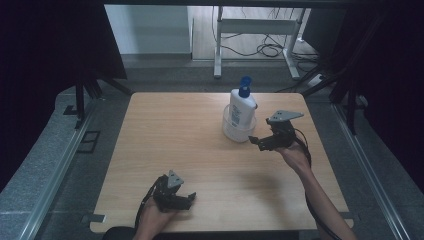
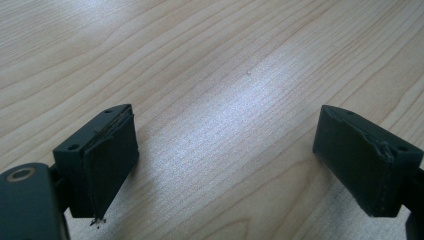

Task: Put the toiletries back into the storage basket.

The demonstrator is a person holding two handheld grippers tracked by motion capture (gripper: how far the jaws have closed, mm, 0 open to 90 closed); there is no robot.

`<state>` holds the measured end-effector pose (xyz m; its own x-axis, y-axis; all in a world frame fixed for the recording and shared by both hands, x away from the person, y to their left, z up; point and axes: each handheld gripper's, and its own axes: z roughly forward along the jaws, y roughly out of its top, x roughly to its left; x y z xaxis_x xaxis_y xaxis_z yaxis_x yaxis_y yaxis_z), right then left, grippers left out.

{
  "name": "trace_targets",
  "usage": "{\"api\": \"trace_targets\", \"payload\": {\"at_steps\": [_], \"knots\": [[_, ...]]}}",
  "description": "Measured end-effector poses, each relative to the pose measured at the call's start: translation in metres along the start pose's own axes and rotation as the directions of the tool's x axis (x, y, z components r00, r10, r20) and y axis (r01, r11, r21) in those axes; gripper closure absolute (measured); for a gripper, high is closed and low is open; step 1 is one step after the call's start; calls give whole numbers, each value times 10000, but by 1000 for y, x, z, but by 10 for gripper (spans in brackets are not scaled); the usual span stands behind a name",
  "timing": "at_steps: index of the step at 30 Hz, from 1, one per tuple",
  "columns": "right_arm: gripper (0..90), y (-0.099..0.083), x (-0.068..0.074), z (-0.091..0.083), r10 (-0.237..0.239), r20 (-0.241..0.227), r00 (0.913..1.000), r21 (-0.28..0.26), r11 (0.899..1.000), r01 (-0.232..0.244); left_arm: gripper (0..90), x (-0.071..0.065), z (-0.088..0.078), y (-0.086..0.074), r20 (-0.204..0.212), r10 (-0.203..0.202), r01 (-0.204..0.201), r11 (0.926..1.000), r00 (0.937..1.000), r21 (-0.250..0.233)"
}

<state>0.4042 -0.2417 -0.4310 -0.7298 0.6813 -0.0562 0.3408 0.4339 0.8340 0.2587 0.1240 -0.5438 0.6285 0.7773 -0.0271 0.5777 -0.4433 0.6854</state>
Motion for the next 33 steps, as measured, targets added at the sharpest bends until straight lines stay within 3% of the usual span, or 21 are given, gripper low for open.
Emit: {"api": "trace_targets", "payload": {"at_steps": [12,33], "knots": [[0,-29,7,-11,16,67,10000,237,9997,-18,101,0,0,0,-13,-39,39,10000,10000,-4],[0,-83,10,-29,557,143,9983,521,9970,-564,101,-1,0,0,-25,-59,59,10000,10000,6]]}}
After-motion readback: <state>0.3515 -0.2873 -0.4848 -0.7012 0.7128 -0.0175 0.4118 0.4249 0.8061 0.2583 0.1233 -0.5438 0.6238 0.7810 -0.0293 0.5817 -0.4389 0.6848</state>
